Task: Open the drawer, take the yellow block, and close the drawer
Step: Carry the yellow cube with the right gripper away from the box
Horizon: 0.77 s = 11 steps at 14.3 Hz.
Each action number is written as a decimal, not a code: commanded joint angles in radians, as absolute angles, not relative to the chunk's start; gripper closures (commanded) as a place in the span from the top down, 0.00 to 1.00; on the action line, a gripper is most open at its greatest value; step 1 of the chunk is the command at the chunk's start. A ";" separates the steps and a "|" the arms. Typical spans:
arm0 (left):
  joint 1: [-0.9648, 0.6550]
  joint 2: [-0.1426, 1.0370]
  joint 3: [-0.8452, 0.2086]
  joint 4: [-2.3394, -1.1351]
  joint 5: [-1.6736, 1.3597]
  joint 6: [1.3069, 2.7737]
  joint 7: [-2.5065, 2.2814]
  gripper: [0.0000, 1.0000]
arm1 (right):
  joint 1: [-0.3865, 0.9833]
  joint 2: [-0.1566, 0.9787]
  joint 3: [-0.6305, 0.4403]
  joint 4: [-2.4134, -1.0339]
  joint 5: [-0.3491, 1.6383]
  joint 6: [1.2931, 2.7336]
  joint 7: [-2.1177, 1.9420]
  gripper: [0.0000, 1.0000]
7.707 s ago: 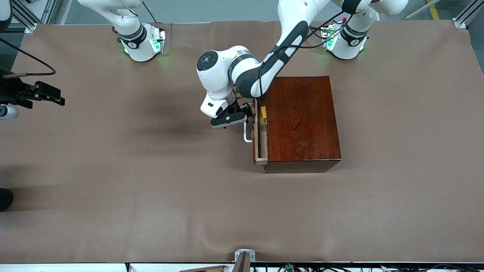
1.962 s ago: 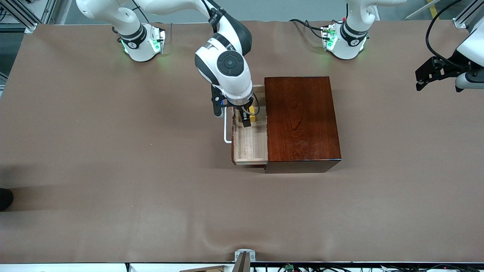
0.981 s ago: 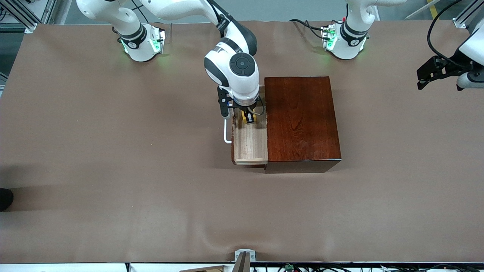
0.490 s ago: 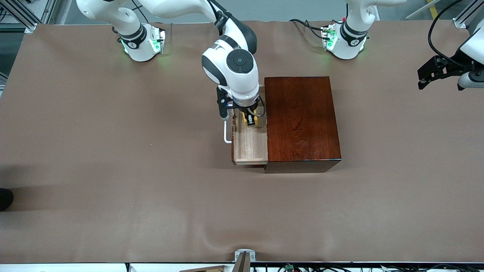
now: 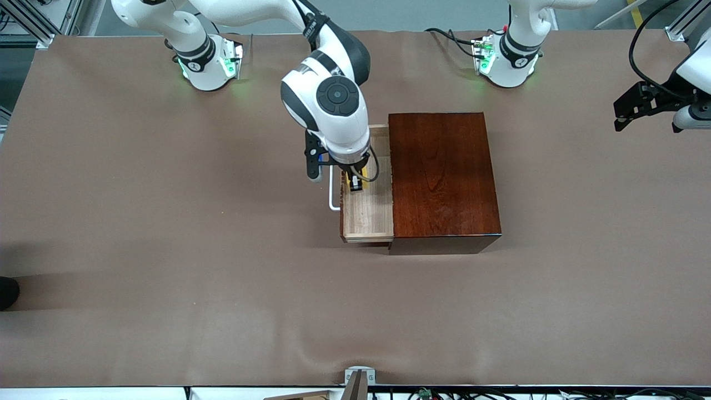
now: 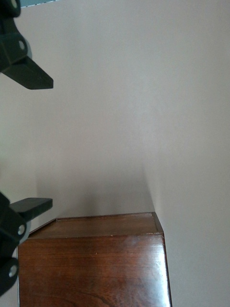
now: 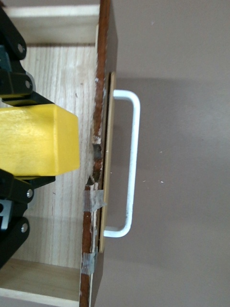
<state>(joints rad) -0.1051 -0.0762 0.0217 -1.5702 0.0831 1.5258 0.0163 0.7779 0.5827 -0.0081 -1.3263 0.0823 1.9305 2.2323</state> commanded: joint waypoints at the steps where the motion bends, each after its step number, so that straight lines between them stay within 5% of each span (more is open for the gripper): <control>1: -0.106 -0.092 0.026 -1.569 0.066 1.508 0.043 1.00 | 0.749 0.574 0.006 -1.284 0.098 1.869 2.169 0.02; 11: -0.106 -0.094 0.020 -1.582 0.025 1.508 0.028 1.00 | 0.634 0.491 0.002 -1.289 0.100 1.652 1.760 0.00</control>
<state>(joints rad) -0.1068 -0.0762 0.0172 -1.5723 0.0601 1.5208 0.0163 0.6736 0.5335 -0.0095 -1.2746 0.0839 1.7016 1.8477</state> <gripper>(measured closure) 0.000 0.445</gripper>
